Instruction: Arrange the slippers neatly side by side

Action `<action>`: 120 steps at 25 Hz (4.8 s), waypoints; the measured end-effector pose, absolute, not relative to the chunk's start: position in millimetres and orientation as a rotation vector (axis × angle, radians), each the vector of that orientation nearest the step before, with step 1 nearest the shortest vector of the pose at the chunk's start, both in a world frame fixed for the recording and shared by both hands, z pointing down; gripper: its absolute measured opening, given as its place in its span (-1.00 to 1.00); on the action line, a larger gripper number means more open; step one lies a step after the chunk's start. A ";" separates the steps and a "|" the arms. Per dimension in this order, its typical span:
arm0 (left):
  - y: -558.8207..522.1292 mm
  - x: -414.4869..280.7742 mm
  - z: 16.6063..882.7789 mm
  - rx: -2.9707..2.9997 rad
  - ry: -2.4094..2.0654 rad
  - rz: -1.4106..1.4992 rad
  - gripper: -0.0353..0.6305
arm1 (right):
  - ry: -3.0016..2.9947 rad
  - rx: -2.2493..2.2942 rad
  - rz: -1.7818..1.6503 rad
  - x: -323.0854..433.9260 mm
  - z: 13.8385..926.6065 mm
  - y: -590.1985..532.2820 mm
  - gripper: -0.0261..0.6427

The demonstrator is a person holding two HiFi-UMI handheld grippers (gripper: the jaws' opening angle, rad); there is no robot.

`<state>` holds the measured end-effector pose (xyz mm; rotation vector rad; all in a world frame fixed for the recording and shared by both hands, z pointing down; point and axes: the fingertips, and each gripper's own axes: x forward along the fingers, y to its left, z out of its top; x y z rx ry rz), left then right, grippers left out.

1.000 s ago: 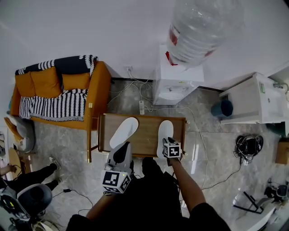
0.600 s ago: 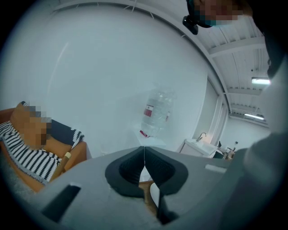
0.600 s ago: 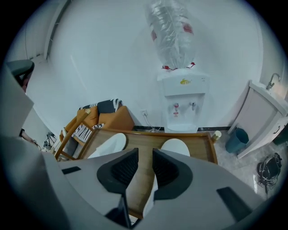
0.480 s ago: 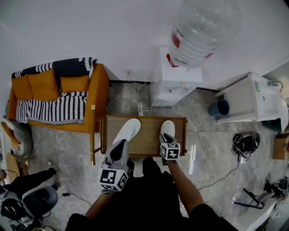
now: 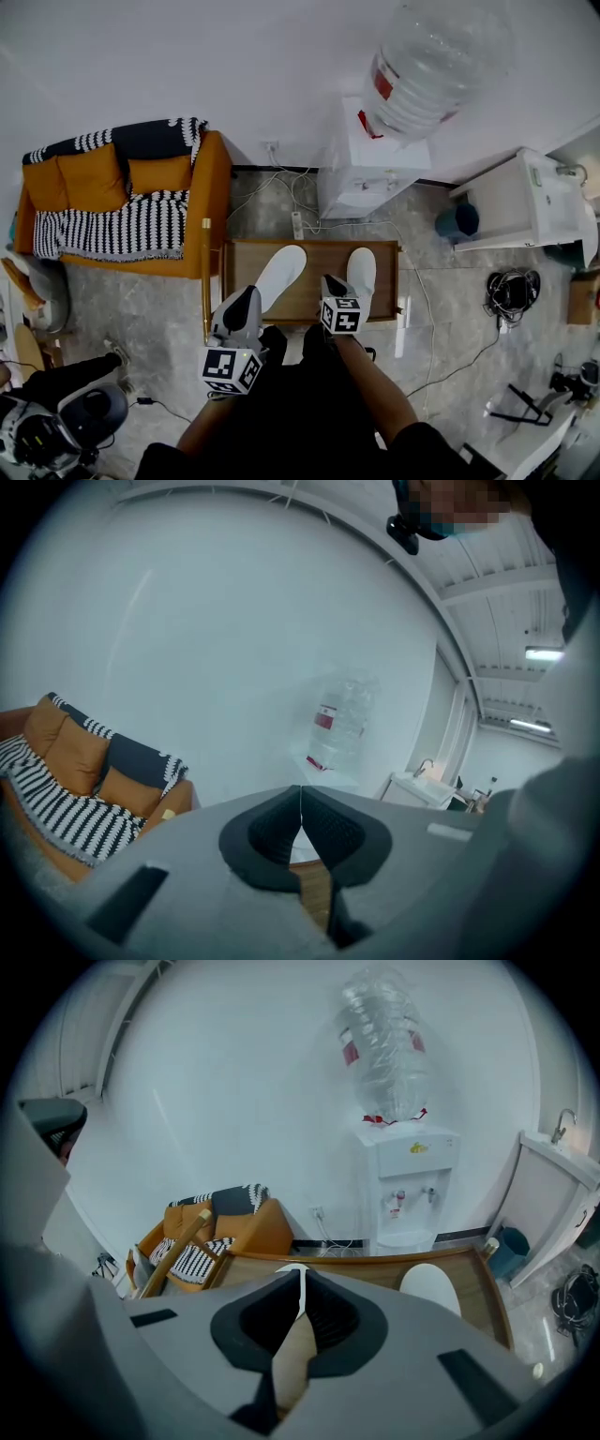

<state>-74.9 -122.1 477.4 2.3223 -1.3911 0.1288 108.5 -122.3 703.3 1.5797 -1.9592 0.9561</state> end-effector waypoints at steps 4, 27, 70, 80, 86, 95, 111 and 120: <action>-128.0 -89.5 479.8 2.329 -1.376 0.129 -0.84 | -1.962 1.559 0.966 80.4 708.7 -124.4 -0.86; -138.1 -126.9 506.7 2.318 -1.281 0.171 -0.84 | -1.838 1.456 1.161 7.7 784.3 -120.1 -0.85; -123.0 -55.0 502.9 2.277 -1.325 0.158 -0.84 | -1.873 1.155 0.986 85.2 784.1 -96.1 -0.84; -118.7 -13.7 506.1 2.238 -1.369 0.162 -0.84 | -1.893 1.039 0.910 128.3 792.8 -96.7 -0.84; -117.9 2.7 508.6 2.209 -1.396 0.164 -0.84 | -1.895 0.937 0.873 140.2 799.1 -96.6 -0.84; -120.1 15.1 513.0 2.171 -1.439 0.169 -0.84 | -1.904 0.827 0.853 146.2 810.6 -101.1 -0.84; -123.1 28.8 515.6 2.192 -1.403 0.196 -0.84 | -1.926 0.814 0.940 150.5 816.1 -101.3 -0.72; -117.2 30.9 499.6 2.279 -1.351 0.191 -0.84 | -1.980 0.975 0.958 160.8 773.4 -110.2 -0.66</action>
